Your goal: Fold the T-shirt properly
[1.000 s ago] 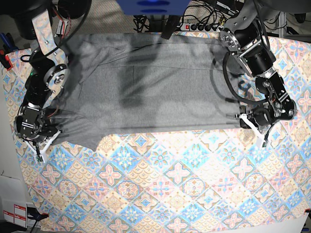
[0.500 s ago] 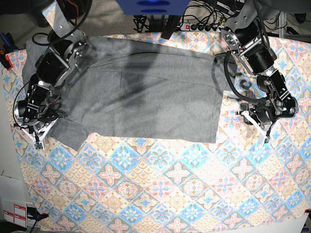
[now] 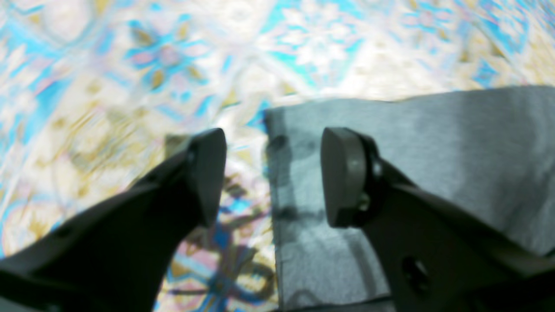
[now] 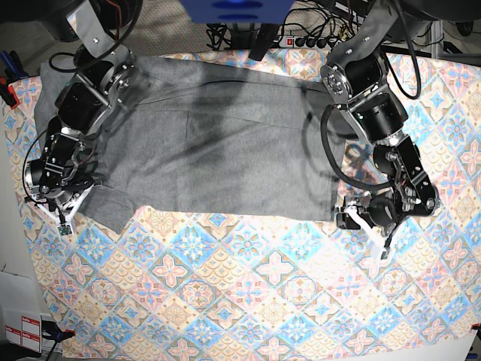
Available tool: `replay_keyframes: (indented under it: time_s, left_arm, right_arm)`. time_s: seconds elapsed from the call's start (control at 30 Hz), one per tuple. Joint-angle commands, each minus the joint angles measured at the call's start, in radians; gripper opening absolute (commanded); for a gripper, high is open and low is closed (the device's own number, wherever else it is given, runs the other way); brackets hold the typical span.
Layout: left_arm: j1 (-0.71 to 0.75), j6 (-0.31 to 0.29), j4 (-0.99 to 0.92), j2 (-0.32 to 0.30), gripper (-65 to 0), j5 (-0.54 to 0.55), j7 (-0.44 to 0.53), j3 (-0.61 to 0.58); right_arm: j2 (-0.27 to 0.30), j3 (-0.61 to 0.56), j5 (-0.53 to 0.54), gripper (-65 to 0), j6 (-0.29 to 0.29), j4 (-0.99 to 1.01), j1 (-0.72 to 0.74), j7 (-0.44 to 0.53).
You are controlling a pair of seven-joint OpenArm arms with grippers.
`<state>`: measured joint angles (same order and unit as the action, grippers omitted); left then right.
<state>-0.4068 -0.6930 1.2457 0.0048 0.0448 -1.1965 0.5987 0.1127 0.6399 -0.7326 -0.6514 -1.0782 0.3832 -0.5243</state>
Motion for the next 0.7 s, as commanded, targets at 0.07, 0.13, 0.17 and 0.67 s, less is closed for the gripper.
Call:
replay_keyframes:
  time_s: [0.07,0.13,0.17,0.67]
  left_arm:
    - [-0.024,-0.005,-0.048,0.005,-28.1,0.013,0.027,-0.004]
    - [-0.047,-0.005,-0.145,0.001,-28.1,0.014,0.073,-0.004]
    - [-0.059,-0.005,-0.206,-0.002,-28.1,0.014,0.097,-0.004]
    - [-0.109,-0.005,-0.493,-0.039,-29.3,0.017,0.283,-0.003]
  right_arm:
    - [0.014,-0.002,0.008,-63.7,0.005,-0.017,0.026,0.016]
    - [0.014,-0.004,0.006,-63.7,0.005,-0.017,0.026,0.016]
    - [0.014,-0.004,0.006,-63.6,0.005,-0.017,0.026,0.016]
    - [0.014,-0.004,0.006,-63.6,0.005,-0.017,0.023,0.016]
